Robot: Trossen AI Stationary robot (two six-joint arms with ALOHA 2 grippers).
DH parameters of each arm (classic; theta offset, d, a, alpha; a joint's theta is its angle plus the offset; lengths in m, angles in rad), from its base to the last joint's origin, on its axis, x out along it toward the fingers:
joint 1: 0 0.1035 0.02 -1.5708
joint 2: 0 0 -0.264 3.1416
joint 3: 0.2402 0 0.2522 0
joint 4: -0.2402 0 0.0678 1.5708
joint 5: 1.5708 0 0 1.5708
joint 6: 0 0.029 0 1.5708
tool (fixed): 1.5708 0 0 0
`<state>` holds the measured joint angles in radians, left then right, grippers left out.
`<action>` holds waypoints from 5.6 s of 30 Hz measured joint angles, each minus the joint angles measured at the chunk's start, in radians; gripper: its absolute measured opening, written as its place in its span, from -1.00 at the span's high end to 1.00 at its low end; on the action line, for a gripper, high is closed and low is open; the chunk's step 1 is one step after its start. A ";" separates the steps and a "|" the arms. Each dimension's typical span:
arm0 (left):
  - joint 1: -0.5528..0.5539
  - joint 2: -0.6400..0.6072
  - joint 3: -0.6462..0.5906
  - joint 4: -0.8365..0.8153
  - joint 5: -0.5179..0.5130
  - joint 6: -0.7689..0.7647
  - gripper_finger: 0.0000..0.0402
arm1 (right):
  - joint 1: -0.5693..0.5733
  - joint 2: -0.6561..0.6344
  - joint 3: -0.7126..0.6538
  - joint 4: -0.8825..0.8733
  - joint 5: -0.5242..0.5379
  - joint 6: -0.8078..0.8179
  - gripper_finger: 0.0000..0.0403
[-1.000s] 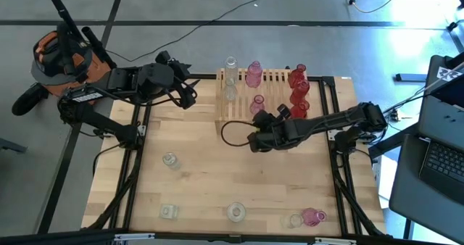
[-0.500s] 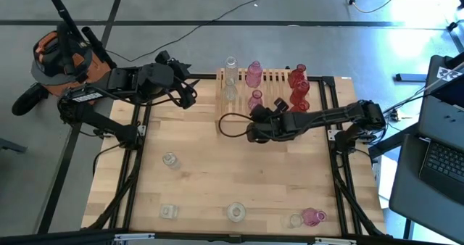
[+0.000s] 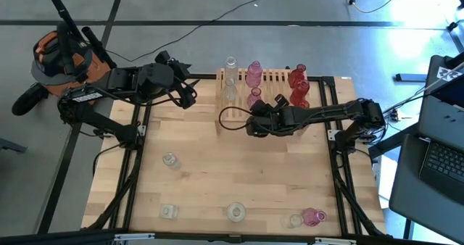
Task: Sort vases onto shelf
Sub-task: Put the top pink vase on the shelf aligned with the other pink vase, then put the pink vase on the shelf aligned with the other pink vase
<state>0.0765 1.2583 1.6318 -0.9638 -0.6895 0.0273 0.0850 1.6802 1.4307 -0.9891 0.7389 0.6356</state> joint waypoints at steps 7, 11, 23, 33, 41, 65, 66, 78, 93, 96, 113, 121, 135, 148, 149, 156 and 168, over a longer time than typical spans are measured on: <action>0.000 0.000 0.000 -0.028 0.000 -0.026 -0.25 | 0.055 0.000 0.000 -0.004 -0.042 0.119 1.00; 0.000 0.000 0.000 -0.029 0.000 -0.026 -0.25 | 0.061 0.000 0.000 0.031 -0.026 0.151 1.00; 0.000 0.000 0.000 -0.032 0.000 -0.026 -0.25 | 0.032 0.000 0.000 0.120 -0.016 0.039 1.00; 0.000 0.000 0.000 -0.032 0.000 -0.025 -0.25 | -0.035 0.000 0.000 0.125 -0.016 -0.043 1.00; 0.000 0.000 0.000 -0.032 0.000 -0.025 -0.25 | -0.068 0.000 0.000 0.129 -0.017 -0.092 1.00; 0.000 0.000 0.000 -0.058 0.000 -0.044 -0.25 | -0.057 -0.006 0.030 0.166 -0.087 -0.139 1.00; 0.000 0.000 0.000 -0.063 0.000 -0.050 -0.25 | -0.043 -0.006 0.050 0.149 -0.092 -0.137 1.00; 0.000 0.000 0.000 -0.077 0.000 -0.052 -0.25 | 0.201 -0.009 0.405 -0.341 -0.059 -0.146 1.00; 0.000 0.017 0.001 -0.074 0.014 -0.051 -0.25 | 0.638 -0.007 0.445 -0.524 -0.276 0.295 0.74; 0.000 0.026 0.001 -0.074 0.054 -0.051 -0.25 | 0.741 -0.008 0.446 -0.505 -0.308 0.408 0.48; -0.001 0.083 0.000 -0.076 0.147 -0.059 -0.25 | 1.040 0.068 0.445 -0.532 -0.452 0.852 0.05; -0.001 0.085 0.000 -0.058 0.161 -0.045 -0.25 | 1.061 0.068 0.358 -0.476 -0.502 0.884 0.09; -0.001 0.086 0.000 -0.044 0.160 -0.043 -0.25 | 1.061 -0.056 0.057 -0.242 -0.494 0.898 0.09; -0.001 0.087 0.000 -0.044 0.160 -0.049 -0.25 | 1.105 -0.108 -0.049 -0.100 -0.537 0.900 0.09; -0.001 0.087 0.000 -0.044 0.160 -0.049 -0.25 | 1.104 -0.107 -0.055 -0.095 -0.542 0.901 0.09; 0.000 0.087 0.000 -0.043 0.159 -0.051 -0.25 | 1.099 -0.107 -0.080 -0.100 -0.536 0.901 0.09; 0.000 0.087 0.000 -0.023 0.159 -0.052 -0.25 | 1.099 -0.107 -0.095 -0.139 -0.545 0.901 0.09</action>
<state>0.0765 1.3453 1.6318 -0.9869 -0.5301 -0.0243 1.1843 1.5728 1.3353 -1.1286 0.1936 1.5369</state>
